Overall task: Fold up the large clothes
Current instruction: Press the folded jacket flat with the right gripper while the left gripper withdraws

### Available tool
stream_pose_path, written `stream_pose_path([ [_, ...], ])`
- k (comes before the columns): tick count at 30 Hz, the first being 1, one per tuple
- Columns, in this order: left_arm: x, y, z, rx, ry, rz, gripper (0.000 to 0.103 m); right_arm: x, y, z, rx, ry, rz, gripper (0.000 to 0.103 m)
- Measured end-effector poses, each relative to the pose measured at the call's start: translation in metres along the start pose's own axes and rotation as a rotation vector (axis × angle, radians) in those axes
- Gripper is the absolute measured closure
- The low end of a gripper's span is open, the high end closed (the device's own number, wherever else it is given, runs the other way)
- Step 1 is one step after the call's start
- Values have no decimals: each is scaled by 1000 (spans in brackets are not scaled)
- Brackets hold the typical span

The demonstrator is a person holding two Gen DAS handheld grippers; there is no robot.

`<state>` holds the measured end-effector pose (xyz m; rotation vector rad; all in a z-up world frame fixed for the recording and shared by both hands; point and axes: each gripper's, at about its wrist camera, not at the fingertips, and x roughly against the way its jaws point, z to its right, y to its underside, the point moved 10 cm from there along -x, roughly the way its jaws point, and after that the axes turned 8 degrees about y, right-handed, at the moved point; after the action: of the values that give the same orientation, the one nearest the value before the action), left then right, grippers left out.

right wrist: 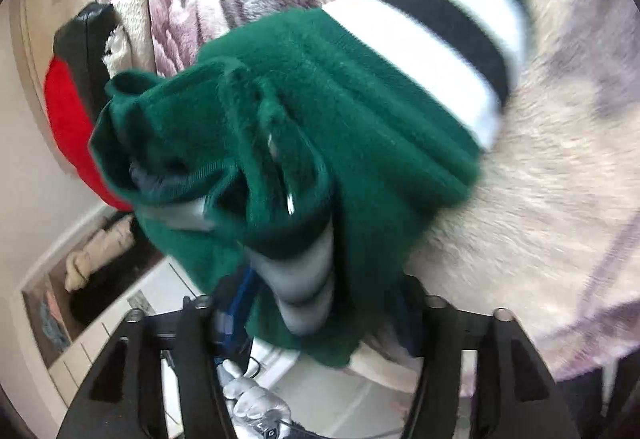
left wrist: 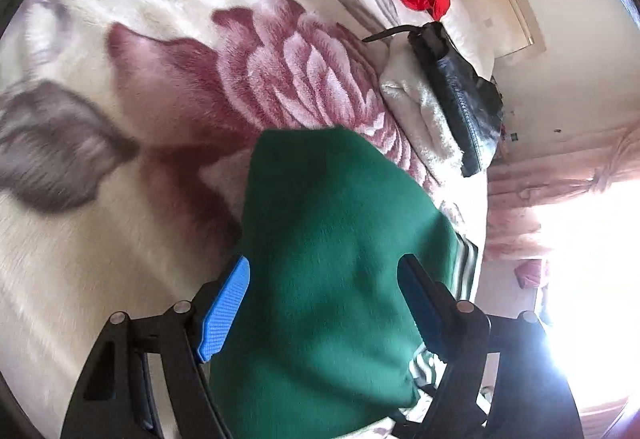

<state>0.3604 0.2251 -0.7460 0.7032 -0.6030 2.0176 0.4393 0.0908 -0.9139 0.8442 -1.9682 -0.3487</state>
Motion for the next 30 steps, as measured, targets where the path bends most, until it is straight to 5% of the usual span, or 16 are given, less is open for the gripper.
stream_pose_path([
  [6,54,84,-44,-46,-402,135,28,68,2,6,187,237,-64,33],
  [8,49,122,-79,-33,-543,106,28,87,-5,-10,286,306,-51,33],
  [11,23,175,-130,25,-635,-4,28,98,-39,-62,452,333,-8,33],
  [14,-5,207,-166,93,-643,-66,28,81,-54,-111,624,319,13,33],
  [17,-13,205,-177,81,-627,-13,10,34,-66,-161,751,361,11,33],
  [20,-21,199,-185,116,-591,17,0,-19,-67,-177,843,429,-116,35],
  [21,-22,198,-187,126,-595,21,0,-27,-65,-181,887,451,-128,62],
  [22,-23,194,-188,134,-606,34,0,-35,-62,-184,963,495,-114,100],
  [25,-26,189,-190,163,-620,33,0,-26,-51,-198,1023,499,-70,100],
  [28,-26,182,-191,189,-598,15,0,19,-74,-219,916,413,55,101],
  [30,-22,178,-192,196,-592,5,0,25,-95,-213,898,460,100,101],
])
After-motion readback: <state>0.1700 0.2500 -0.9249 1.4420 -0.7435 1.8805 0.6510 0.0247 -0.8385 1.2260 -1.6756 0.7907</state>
